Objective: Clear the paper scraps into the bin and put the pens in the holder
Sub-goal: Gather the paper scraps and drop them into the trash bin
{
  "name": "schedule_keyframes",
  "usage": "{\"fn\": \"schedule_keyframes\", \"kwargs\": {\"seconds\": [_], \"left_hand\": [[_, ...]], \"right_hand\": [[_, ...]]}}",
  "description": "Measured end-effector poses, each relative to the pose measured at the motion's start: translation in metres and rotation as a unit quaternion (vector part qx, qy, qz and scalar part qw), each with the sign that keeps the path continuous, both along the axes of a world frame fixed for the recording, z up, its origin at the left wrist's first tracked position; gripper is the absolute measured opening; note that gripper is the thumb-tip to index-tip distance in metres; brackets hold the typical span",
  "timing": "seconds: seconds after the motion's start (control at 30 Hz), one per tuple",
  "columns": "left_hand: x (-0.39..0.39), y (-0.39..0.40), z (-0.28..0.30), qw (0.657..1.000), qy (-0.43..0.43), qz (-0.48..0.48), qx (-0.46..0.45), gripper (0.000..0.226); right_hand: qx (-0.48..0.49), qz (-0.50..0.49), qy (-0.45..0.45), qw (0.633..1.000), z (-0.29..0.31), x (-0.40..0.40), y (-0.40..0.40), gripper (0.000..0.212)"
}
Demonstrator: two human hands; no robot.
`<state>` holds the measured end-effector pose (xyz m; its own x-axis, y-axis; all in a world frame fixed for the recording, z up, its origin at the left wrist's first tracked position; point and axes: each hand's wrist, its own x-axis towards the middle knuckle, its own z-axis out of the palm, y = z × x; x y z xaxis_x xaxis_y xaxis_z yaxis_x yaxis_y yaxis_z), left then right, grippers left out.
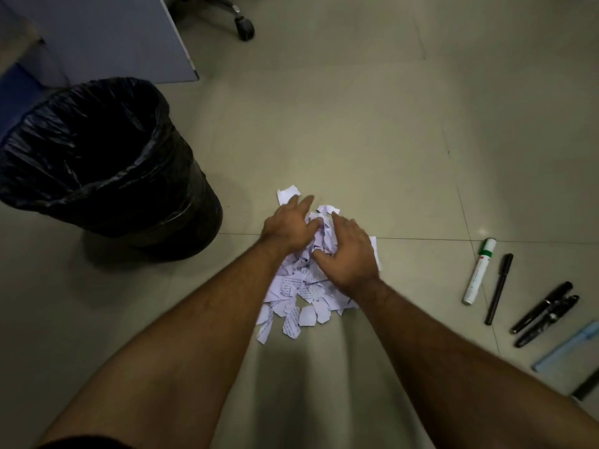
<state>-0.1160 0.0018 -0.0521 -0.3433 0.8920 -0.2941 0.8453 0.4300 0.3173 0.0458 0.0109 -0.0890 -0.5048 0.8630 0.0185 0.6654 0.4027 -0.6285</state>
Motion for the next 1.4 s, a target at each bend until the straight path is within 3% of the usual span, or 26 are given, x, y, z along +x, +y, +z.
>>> {"fn": "schedule_keyframes", "kwargs": {"seconds": [0.13,0.33,0.5,0.57,0.67,0.73,0.8,0.93,1.17,1.3,1.4], "left_hand": [[-0.002,-0.008,0.006,0.995,-0.019,-0.081,-0.050,0.064],[-0.015,-0.032,0.012,0.994,0.092,-0.012,0.061,0.056],[-0.026,0.020,0.010,1.000,-0.005,-0.011,-0.024,0.068],[-0.023,0.025,0.006,0.999,0.003,-0.041,-0.026,0.055],[-0.010,0.022,0.006,0.992,0.105,-0.048,0.044,0.032],[-0.004,0.024,0.007,0.983,0.143,-0.037,0.110,0.031],[-0.005,0.034,0.009,0.979,0.129,-0.051,0.149,0.040],[-0.010,0.039,0.002,0.984,0.055,-0.169,0.018,0.048],[-0.020,-0.042,0.019,0.983,0.047,-0.167,-0.050,0.052],[-0.017,-0.060,0.026,0.981,0.002,-0.152,-0.120,0.091],[-0.012,-0.071,0.016,0.964,0.030,-0.156,-0.213,0.128]], "right_hand": [[0.002,0.052,-0.094,0.994,0.009,-0.006,-0.006,0.101],[0.024,0.039,-0.101,0.994,0.004,-0.002,-0.027,0.106],[0.055,0.009,-0.064,0.996,-0.009,-0.004,-0.033,0.107],[0.065,0.000,-0.047,0.997,-0.011,-0.005,-0.035,0.108],[0.069,-0.017,-0.038,0.997,-0.013,-0.006,-0.038,0.108],[0.069,-0.031,-0.019,0.997,-0.015,-0.006,-0.041,0.108],[0.076,-0.042,0.005,0.996,-0.016,-0.008,-0.041,0.106],[0.082,-0.044,0.006,0.996,-0.018,-0.007,-0.040,0.102],[0.082,-0.016,-0.003,0.996,-0.011,-0.003,-0.041,0.094],[0.059,0.065,0.005,0.996,-0.010,0.000,-0.043,0.095],[0.041,0.119,-0.055,0.991,-0.009,-0.002,-0.045,0.090]]}}
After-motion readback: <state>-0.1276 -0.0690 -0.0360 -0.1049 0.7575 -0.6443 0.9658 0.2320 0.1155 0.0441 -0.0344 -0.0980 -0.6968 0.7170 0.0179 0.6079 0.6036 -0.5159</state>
